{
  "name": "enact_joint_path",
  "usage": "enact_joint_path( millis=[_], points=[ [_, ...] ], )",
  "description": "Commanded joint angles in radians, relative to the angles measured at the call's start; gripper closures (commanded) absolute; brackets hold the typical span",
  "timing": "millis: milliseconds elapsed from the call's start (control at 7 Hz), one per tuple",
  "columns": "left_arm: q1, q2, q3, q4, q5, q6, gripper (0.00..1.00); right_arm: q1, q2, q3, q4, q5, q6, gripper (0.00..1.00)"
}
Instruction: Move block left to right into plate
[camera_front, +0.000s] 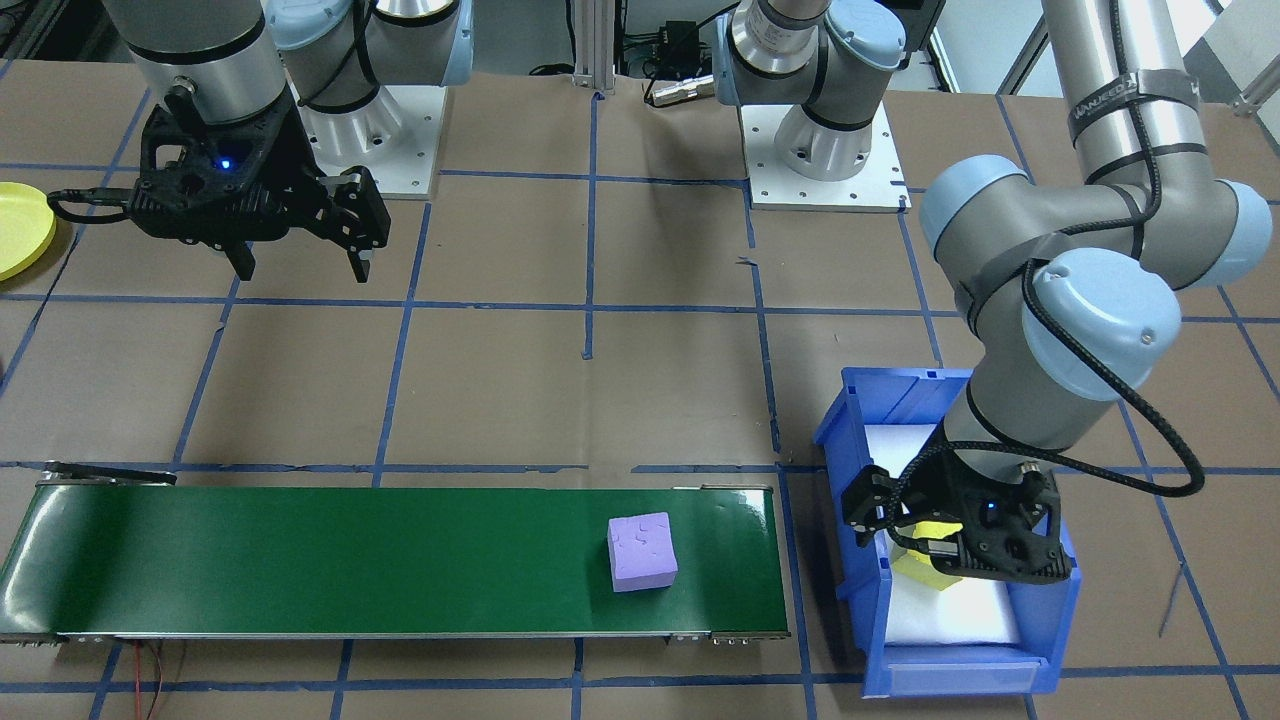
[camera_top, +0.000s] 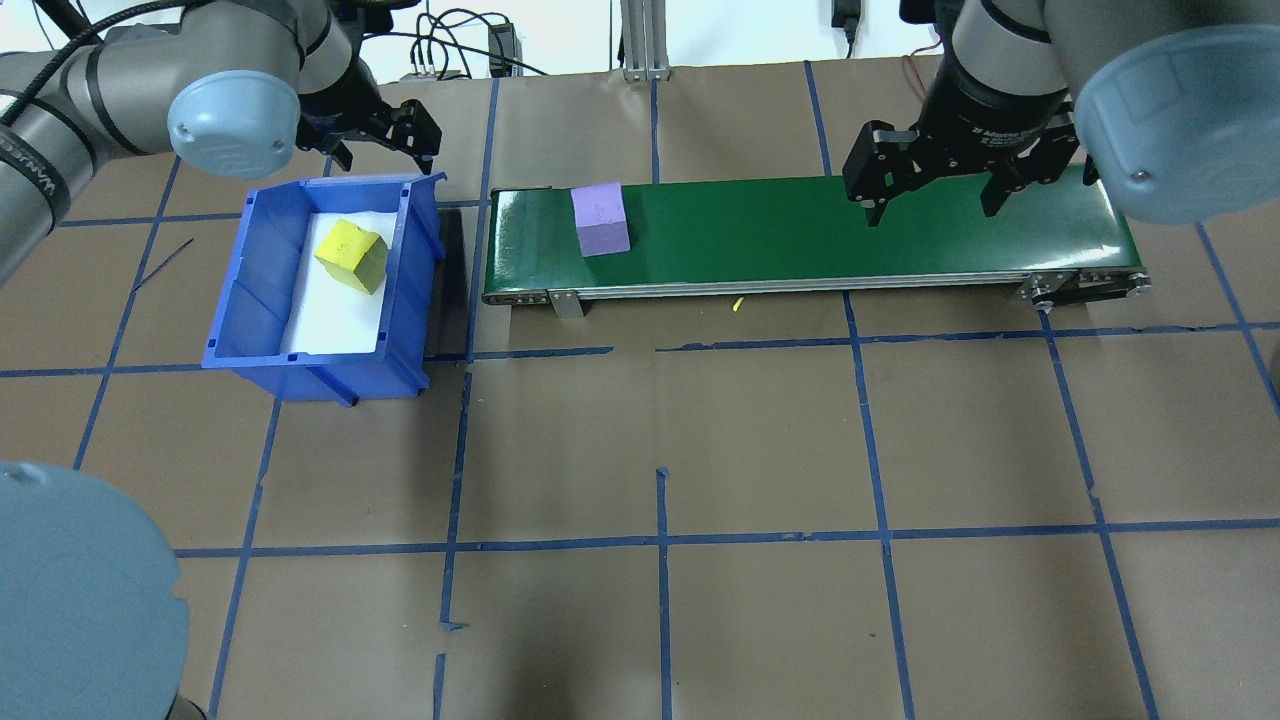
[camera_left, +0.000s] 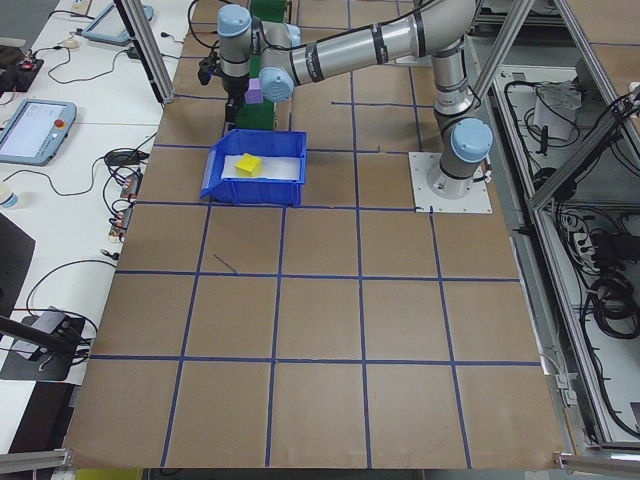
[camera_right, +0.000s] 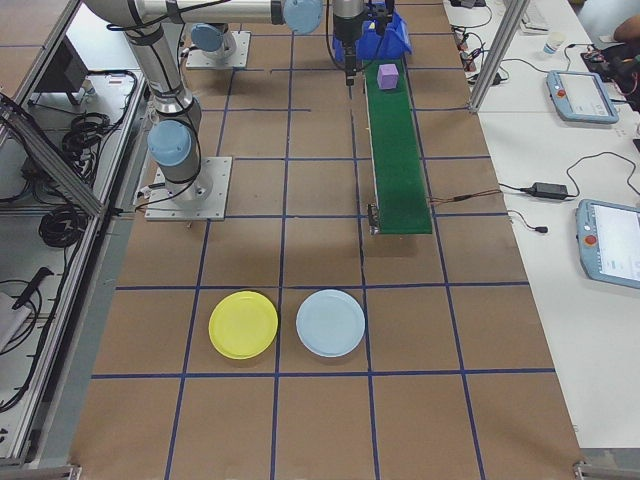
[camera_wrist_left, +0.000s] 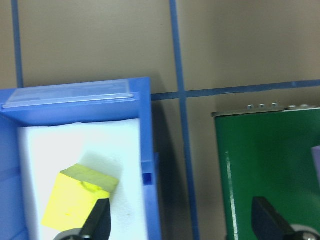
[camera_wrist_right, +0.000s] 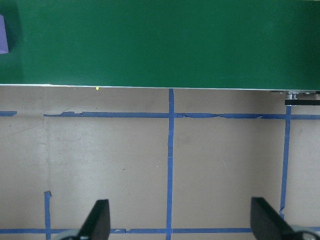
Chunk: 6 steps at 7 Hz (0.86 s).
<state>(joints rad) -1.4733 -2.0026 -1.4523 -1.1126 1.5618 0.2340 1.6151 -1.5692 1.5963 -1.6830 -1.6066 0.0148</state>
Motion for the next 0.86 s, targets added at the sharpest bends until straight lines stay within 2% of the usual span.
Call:
enact_joint_path(
  millis=[0,286,714],
  points=[
    [0.083,-0.036,-0.023,-0.001,0.0,0.131,0.0,-0.004,0.0,0.002,0.0,0.002,-0.001,0.0],
    [0.091,-0.059,-0.072,0.013,0.0,0.174,0.0,-0.007,0.003,0.002,0.0,0.002,-0.001,0.0],
    [0.1,-0.1,-0.071,0.019,-0.002,0.186,0.0,-0.008,0.0,0.002,0.0,0.002,-0.001,0.0]
  ],
)
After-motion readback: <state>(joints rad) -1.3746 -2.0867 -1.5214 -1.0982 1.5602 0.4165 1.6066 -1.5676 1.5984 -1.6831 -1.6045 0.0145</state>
